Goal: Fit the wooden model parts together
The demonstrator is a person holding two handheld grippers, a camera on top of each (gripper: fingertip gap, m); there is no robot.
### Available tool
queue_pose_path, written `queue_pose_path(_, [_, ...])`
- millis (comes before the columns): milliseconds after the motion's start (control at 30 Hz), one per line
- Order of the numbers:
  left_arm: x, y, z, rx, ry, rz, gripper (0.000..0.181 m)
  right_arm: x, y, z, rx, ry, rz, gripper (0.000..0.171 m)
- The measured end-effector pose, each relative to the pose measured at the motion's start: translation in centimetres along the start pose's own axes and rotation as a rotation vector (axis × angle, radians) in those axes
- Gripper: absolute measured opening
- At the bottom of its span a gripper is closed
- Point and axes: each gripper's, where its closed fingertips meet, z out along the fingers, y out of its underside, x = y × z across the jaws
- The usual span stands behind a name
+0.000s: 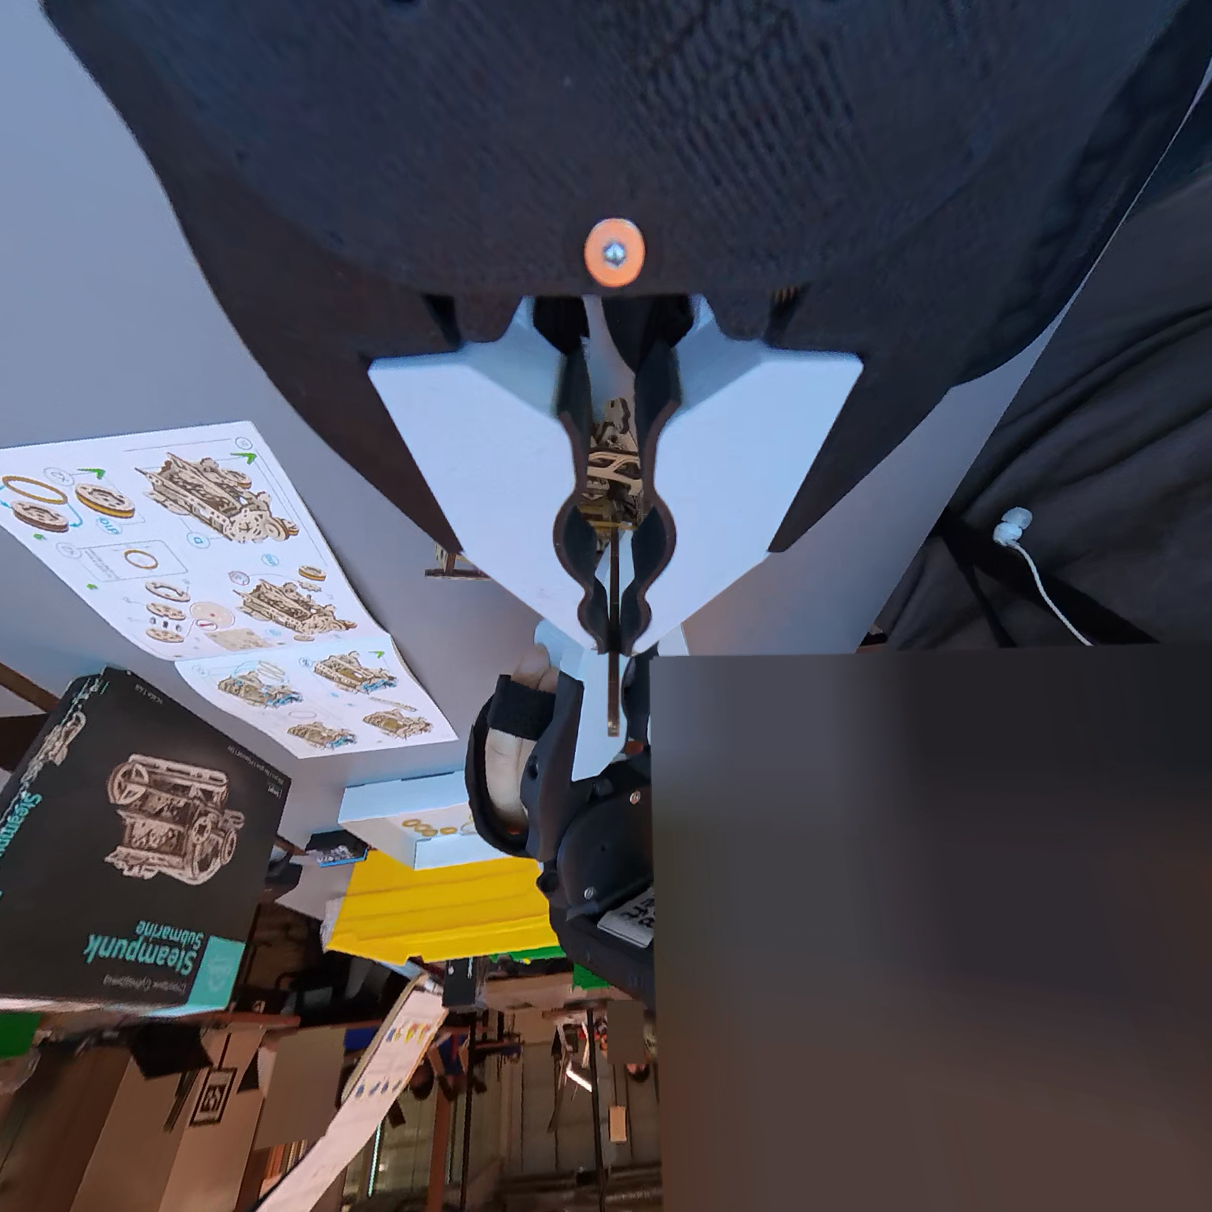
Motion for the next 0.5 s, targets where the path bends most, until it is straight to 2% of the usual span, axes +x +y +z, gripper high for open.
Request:
queue_pose_path(67, [0.0,0.0,0.0,-0.004,-0.004,0.008,0.002,-0.4,0.0,0.2,-0.018,-0.019,0.015,0.001])
queue_pose_path(367, [-0.1,0.0,0.0,-0.006,-0.028,0.020,0.002,1.9,0.4,0.1,0.004,0.128,0.182,0.000])
queue_pose_path(500, [-0.2,0.2,-0.2,0.000,-0.028,0.014,0.002,1.9,-0.3,-0.4,0.047,0.119,0.215,0.000])
